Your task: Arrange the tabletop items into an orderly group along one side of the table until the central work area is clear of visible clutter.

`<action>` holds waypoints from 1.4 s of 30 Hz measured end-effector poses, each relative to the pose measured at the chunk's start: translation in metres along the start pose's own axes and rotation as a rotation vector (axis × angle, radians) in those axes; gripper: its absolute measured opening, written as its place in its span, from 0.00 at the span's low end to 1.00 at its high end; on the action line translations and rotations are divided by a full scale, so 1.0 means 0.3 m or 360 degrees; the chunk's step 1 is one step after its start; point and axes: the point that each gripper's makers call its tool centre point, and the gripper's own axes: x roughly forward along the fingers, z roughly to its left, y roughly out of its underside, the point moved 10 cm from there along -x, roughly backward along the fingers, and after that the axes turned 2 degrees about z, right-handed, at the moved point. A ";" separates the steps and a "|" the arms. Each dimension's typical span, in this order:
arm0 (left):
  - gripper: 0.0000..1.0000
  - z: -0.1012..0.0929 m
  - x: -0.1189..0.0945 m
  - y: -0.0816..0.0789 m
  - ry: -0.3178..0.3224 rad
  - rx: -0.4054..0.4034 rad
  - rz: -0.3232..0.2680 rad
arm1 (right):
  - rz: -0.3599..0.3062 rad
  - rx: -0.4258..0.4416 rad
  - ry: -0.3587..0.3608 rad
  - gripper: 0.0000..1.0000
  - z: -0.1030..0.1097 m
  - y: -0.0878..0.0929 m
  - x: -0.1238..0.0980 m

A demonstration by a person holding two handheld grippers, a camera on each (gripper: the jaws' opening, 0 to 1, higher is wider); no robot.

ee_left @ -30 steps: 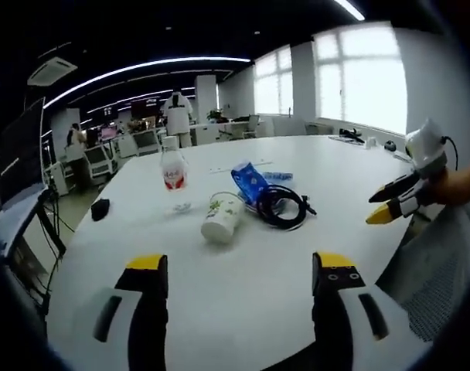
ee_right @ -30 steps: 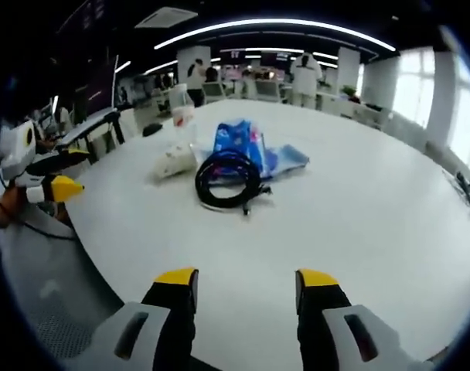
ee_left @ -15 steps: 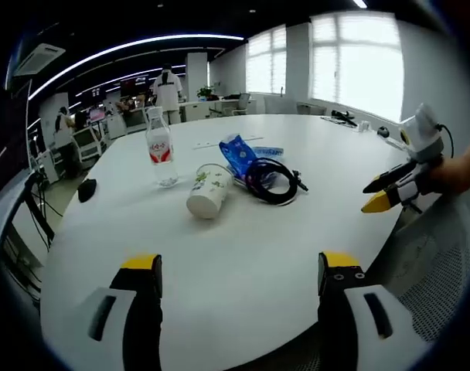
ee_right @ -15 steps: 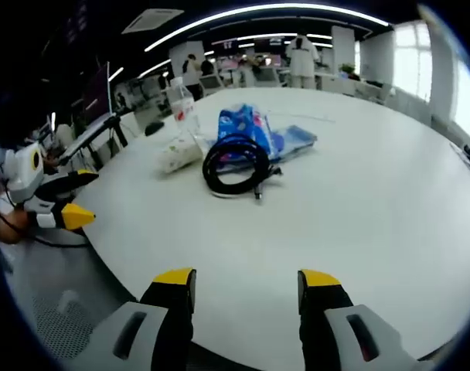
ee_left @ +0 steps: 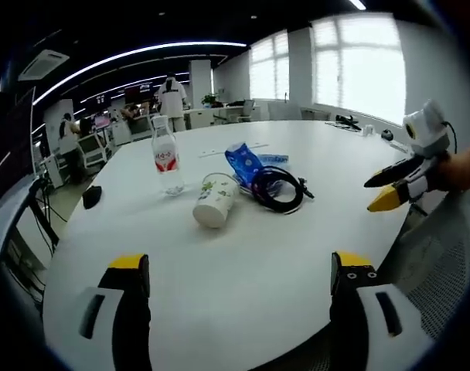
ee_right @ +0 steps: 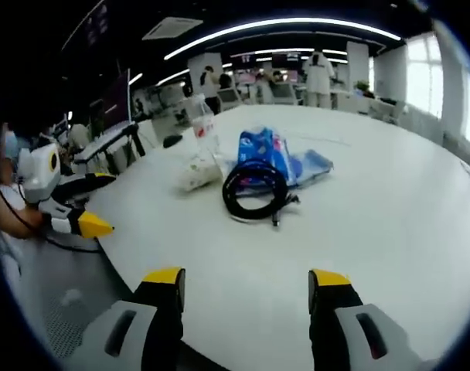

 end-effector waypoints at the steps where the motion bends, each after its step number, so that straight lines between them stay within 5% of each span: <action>1: 1.00 0.000 0.002 0.003 0.0003 0.0008 0.0003 | -0.0020 0.0009 -0.0001 0.68 -0.001 -0.024 0.000; 7: 0.98 -0.006 0.004 0.013 0.0028 0.0011 0.0050 | -0.0153 -0.0027 -0.0162 0.69 0.019 -0.216 0.028; 16: 0.90 -0.011 0.006 0.017 0.0046 0.0020 0.0114 | -0.0042 -0.0383 -0.0555 0.56 0.117 -0.419 0.211; 20: 0.90 -0.002 0.002 0.011 0.0016 0.0014 0.0085 | 0.0042 -0.0639 -0.0658 0.59 0.171 -0.455 0.289; 22: 0.88 0.002 0.002 0.012 0.0006 -0.0002 0.0093 | 0.0085 -0.0649 -0.0646 0.60 0.170 -0.469 0.332; 27: 0.86 0.005 0.003 0.016 -0.0001 0.0014 0.0091 | 0.0212 -0.0499 -0.0680 0.55 0.163 -0.496 0.436; 29: 0.84 0.010 0.003 0.019 -0.0017 0.0013 0.0114 | 0.0313 -0.0578 -0.0653 0.54 0.151 -0.502 0.482; 35: 0.81 0.016 0.005 0.026 -0.0025 0.0027 0.0119 | 0.0340 -0.0638 -0.0736 0.55 0.194 -0.540 0.545; 42: 0.80 0.034 0.009 0.029 -0.0027 0.0050 0.0132 | 0.0451 -0.0488 -0.0757 0.54 0.203 -0.496 0.641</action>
